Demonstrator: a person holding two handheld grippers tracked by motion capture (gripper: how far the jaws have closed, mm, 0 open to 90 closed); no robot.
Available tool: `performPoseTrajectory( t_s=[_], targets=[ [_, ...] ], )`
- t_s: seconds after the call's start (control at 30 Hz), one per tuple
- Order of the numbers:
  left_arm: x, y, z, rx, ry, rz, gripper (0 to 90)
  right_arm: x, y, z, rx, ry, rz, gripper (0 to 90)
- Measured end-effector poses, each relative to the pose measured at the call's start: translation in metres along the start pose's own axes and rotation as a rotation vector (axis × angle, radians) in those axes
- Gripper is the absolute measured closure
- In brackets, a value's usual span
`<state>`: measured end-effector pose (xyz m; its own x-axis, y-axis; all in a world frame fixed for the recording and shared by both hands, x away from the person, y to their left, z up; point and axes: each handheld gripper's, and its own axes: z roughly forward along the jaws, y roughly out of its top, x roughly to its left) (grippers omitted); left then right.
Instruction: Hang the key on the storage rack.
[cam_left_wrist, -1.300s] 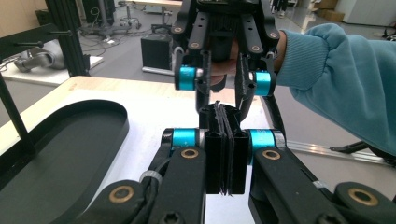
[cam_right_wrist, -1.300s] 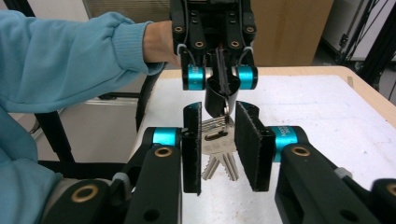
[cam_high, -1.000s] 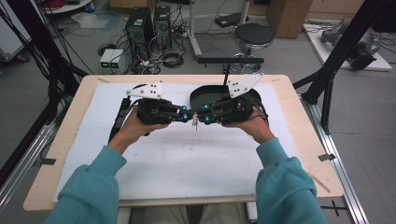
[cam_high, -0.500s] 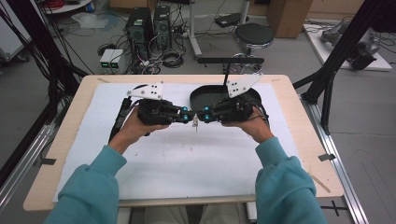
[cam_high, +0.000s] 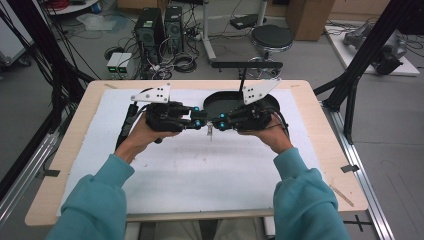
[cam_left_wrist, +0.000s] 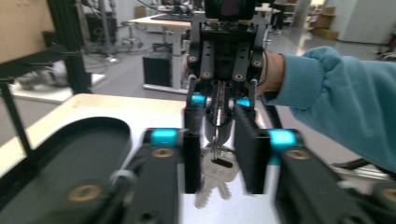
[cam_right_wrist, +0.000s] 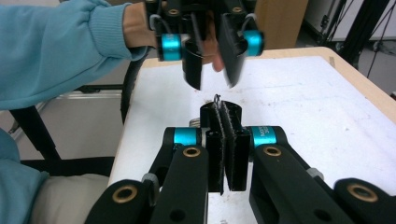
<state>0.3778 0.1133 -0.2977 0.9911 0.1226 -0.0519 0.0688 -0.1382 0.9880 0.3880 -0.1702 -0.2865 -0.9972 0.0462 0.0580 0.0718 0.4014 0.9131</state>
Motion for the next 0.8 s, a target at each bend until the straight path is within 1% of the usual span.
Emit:
performPoseTrajectory(
  t_s=[0.07,0.1,0.13,0.17,0.2,0.23,0.27,0.3,0.33,0.37,0.43,0.47,0.53,0.6,0.67,0.73,0.77,0.8],
  targets=[
    [0.000,-0.001,-0.001,-0.012,0.009,0.013,57.2,-0.001,-0.001,-0.001,0.003,-0.010,0.009,89.1],
    [0.000,-0.001,-0.002,-0.017,0.014,0.020,49.9,-0.002,-0.001,-0.002,-0.001,-0.013,0.006,89.1],
    [0.000,-0.001,-0.003,-0.017,0.028,0.027,43.6,-0.002,-0.001,-0.003,-0.004,-0.031,0.000,89.1],
    [0.000,-0.002,-0.004,-0.022,0.037,0.037,35.6,-0.002,-0.001,-0.004,-0.007,-0.021,0.007,89.1],
    [-0.001,-0.002,-0.006,-0.018,0.053,0.032,25.5,-0.002,-0.001,-0.006,-0.011,-0.032,0.009,89.1],
    [-0.001,-0.002,-0.007,-0.014,0.082,0.013,17.7,-0.003,-0.001,-0.007,-0.019,-0.037,0.011,89.1],
    [-0.001,-0.003,-0.008,-0.006,0.110,-0.008,8.1,-0.003,-0.002,-0.009,-0.021,-0.038,0.016,89.0],
    [0.000,-0.003,-0.010,0.008,0.119,-0.022,1.8,-0.004,-0.002,-0.010,-0.025,-0.051,0.011,89.0],
    [0.000,-0.005,-0.013,0.014,0.138,-0.017,1.6,-0.004,-0.002,-0.012,-0.024,-0.048,0.019,89.0],
    [0.000,-0.006,-0.015,0.023,0.160,-0.006,1.7,-0.004,-0.002,-0.014,-0.033,-0.064,0.012,89.0],
    [-0.002,-0.010,-0.020,0.028,0.176,-0.003,1.7,-0.004,-0.003,-0.018,-0.035,-0.075,0.015,89.0],
    [-0.003,-0.012,-0.023,0.029,0.191,0.005,1.7,-0.005,-0.003,-0.020,-0.038,-0.087,0.019,89.0],
    [-0.006,-0.016,-0.030,0.040,0.235,0.019,1.7,-0.006,-0.004,-0.025,-0.040,-0.108,0.030,89.0],
    [-0.009,-0.022,-0.039,0.041,0.293,0.033,1.7,-0.009,-0.004,-0.031,-0.044,-0.127,0.044,89.0],
    [-0.015,-0.030,-0.050,0.053,0.349,0.034,1.7,-0.011,-0.003,-0.038,-0.048,-0.158,0.069,89.0],
    [-0.021,-0.037,-0.057,0.058,0.382,0.036,1.7,-0.015,-0.001,-0.045,-0.049,-0.187,0.090,89.0],
    [-0.025,-0.041,-0.061,0.064,0.401,0.046,1.7,-0.017,-0.001,-0.049,-0.045,-0.197,0.099,89.0],
    [-0.028,-0.045,-0.065,0.060,0.416,0.050,1.7,-0.019,0.000,-0.052,-0.047,-0.215,0.105,89.0]
  ],
)
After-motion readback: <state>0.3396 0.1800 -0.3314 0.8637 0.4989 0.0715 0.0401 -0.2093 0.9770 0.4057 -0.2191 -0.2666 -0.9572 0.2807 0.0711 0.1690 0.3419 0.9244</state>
